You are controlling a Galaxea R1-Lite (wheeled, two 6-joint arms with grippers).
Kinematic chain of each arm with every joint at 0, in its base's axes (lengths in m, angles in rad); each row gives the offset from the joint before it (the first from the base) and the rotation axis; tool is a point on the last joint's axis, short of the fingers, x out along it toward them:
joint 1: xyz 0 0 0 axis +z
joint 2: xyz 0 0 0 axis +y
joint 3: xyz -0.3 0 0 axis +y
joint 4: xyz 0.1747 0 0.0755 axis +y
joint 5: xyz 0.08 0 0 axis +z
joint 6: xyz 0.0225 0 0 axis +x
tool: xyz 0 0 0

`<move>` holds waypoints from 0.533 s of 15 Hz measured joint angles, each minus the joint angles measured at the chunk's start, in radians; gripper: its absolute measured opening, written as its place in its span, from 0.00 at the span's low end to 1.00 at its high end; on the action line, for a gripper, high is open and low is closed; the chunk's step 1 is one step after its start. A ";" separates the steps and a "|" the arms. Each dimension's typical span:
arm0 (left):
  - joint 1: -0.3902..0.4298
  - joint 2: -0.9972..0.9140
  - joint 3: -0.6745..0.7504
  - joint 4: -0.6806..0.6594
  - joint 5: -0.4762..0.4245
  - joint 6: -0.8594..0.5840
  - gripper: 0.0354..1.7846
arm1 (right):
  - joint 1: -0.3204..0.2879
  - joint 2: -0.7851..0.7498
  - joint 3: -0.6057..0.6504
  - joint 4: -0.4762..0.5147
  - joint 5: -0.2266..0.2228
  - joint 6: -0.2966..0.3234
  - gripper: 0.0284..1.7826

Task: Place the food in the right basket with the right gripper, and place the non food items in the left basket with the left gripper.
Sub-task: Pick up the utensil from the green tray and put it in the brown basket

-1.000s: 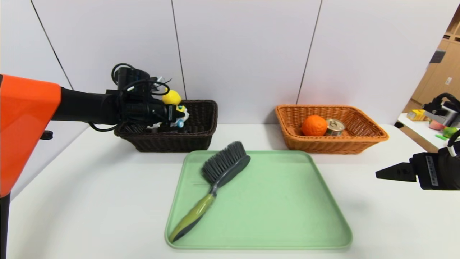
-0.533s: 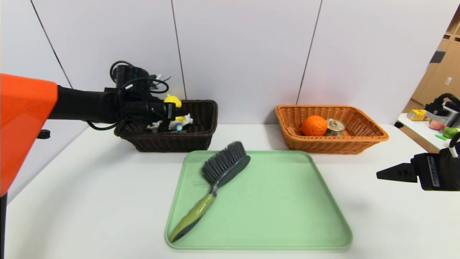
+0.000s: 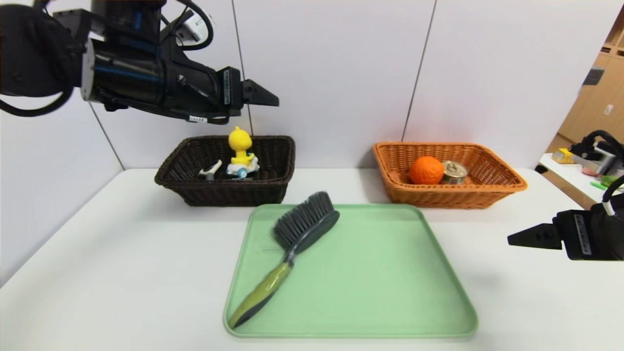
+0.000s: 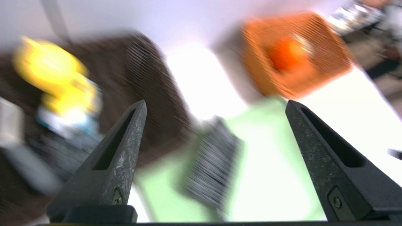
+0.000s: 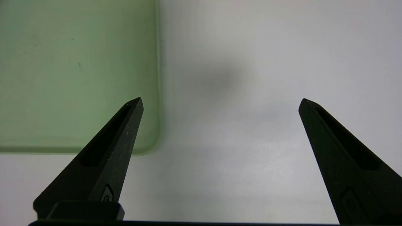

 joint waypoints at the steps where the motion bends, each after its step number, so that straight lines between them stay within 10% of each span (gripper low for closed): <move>1: -0.054 -0.036 0.001 0.069 0.016 -0.058 0.89 | 0.000 0.001 0.001 0.000 -0.001 0.001 0.96; 8: -0.290 -0.194 0.411 0.061 0.161 0.132 0.93 | -0.003 0.003 0.012 -0.001 -0.004 -0.002 0.96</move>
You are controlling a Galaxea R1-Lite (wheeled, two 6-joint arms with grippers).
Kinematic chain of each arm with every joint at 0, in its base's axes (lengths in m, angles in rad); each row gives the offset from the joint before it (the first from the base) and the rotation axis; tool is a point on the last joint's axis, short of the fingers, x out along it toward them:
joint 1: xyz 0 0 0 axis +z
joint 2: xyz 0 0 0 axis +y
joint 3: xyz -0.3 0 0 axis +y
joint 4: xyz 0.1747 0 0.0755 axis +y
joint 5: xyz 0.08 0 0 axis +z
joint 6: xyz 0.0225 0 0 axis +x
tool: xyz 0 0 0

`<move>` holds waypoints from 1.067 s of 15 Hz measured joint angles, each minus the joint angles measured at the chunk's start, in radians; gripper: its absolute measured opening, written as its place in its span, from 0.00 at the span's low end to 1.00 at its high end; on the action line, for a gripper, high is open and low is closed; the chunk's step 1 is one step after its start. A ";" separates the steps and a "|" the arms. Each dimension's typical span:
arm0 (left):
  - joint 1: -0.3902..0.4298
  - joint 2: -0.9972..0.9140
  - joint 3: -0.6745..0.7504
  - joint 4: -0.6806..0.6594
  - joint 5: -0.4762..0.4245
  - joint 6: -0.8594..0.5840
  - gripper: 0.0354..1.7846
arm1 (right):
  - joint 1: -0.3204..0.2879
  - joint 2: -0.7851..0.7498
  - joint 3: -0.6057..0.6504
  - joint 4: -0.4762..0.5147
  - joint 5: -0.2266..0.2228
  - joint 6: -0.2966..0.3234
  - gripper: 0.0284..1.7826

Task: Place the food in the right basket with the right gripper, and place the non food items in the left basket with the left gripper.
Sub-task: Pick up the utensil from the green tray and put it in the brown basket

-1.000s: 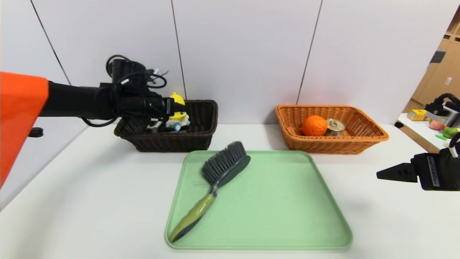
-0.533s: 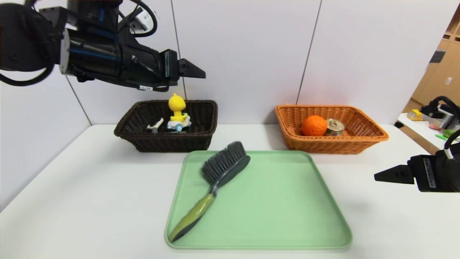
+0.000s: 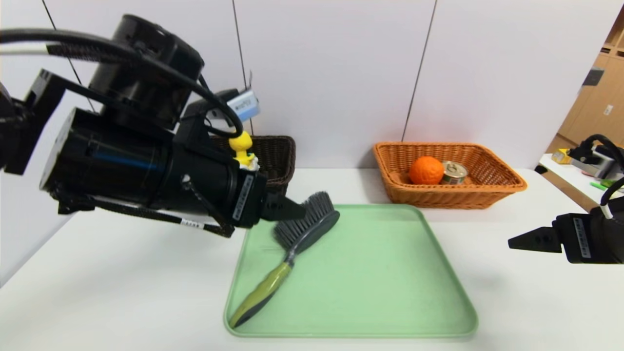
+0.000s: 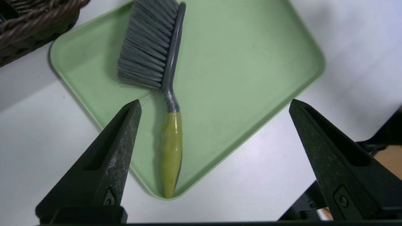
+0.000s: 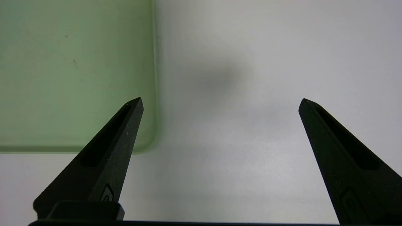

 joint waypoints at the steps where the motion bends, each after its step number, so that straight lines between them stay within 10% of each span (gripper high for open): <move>1: -0.018 -0.005 0.036 -0.005 0.018 0.037 0.93 | 0.000 0.000 0.000 0.000 0.000 0.000 0.96; 16: -0.040 0.315 -0.199 0.460 0.124 0.093 0.94 | 0.004 -0.002 0.017 0.001 0.002 0.000 0.96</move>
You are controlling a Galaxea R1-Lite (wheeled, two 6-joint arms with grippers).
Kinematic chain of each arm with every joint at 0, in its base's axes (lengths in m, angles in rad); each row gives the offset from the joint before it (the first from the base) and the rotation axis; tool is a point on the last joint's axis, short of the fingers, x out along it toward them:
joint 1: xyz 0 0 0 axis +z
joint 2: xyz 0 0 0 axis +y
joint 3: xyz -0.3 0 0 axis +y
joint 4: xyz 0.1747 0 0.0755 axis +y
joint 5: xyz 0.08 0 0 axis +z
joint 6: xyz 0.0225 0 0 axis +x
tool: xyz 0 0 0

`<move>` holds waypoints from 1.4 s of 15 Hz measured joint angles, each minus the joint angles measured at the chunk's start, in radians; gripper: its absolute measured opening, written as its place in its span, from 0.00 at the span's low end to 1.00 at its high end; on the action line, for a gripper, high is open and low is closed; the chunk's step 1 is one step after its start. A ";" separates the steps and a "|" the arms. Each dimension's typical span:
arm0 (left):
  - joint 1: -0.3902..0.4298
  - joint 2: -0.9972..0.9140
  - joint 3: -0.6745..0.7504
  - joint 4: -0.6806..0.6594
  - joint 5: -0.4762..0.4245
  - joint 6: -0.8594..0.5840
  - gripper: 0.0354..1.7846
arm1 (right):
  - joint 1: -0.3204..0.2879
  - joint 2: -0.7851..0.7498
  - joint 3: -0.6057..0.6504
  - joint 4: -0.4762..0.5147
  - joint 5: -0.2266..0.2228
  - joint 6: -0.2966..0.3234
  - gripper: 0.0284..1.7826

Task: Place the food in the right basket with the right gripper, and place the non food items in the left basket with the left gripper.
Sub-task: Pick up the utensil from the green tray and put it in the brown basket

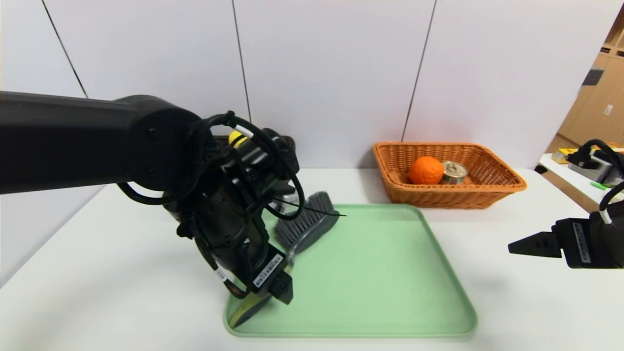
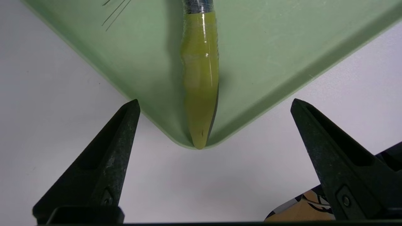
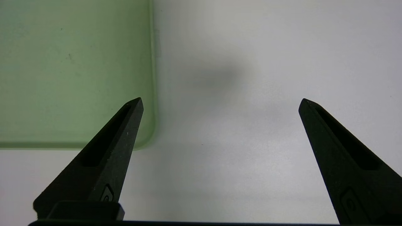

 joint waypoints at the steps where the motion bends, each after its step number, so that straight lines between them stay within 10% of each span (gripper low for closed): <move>1: -0.001 0.022 -0.003 -0.002 0.000 -0.006 0.94 | 0.000 0.000 0.001 0.000 0.000 0.000 0.96; 21: -0.017 0.182 -0.070 0.000 0.050 -0.014 0.94 | -0.009 -0.004 0.023 0.000 -0.001 -0.001 0.96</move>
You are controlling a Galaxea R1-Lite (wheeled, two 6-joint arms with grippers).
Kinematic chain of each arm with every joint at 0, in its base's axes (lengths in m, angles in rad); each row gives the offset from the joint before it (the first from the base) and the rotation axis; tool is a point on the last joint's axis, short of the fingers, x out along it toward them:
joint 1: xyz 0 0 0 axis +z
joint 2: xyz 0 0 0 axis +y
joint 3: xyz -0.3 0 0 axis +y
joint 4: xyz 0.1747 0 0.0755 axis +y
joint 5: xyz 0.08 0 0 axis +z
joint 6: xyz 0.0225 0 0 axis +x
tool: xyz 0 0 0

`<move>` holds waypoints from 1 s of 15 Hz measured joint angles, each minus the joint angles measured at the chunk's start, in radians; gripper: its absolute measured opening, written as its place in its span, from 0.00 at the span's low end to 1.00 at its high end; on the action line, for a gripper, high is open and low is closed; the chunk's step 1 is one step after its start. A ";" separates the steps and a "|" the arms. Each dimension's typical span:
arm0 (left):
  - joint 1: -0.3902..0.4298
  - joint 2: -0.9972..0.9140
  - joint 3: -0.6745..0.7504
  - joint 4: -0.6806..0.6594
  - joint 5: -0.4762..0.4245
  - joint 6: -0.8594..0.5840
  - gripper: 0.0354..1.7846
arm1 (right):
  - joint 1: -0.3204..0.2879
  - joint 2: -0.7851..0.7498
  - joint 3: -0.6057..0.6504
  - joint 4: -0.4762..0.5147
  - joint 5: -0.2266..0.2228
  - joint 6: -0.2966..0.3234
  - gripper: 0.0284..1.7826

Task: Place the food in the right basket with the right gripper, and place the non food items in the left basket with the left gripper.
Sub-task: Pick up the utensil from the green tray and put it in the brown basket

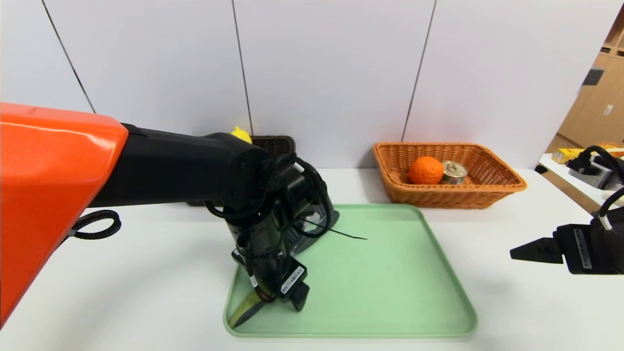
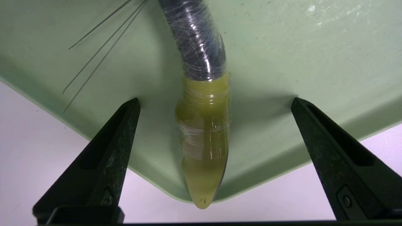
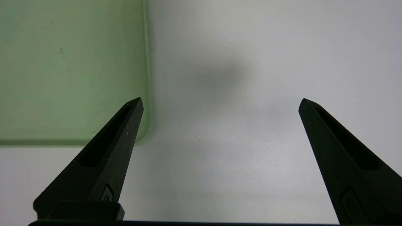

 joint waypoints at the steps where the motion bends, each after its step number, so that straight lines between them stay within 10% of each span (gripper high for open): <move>1: 0.000 0.001 0.000 -0.001 0.000 -0.002 0.94 | 0.000 0.000 0.000 0.000 0.000 0.000 0.96; 13: 0.000 0.008 -0.003 0.003 -0.001 -0.005 0.93 | 0.000 -0.001 -0.001 0.000 -0.001 -0.001 0.96; 15: 0.000 0.008 -0.005 0.003 -0.001 -0.007 0.73 | 0.000 -0.002 0.000 0.000 -0.001 -0.001 0.96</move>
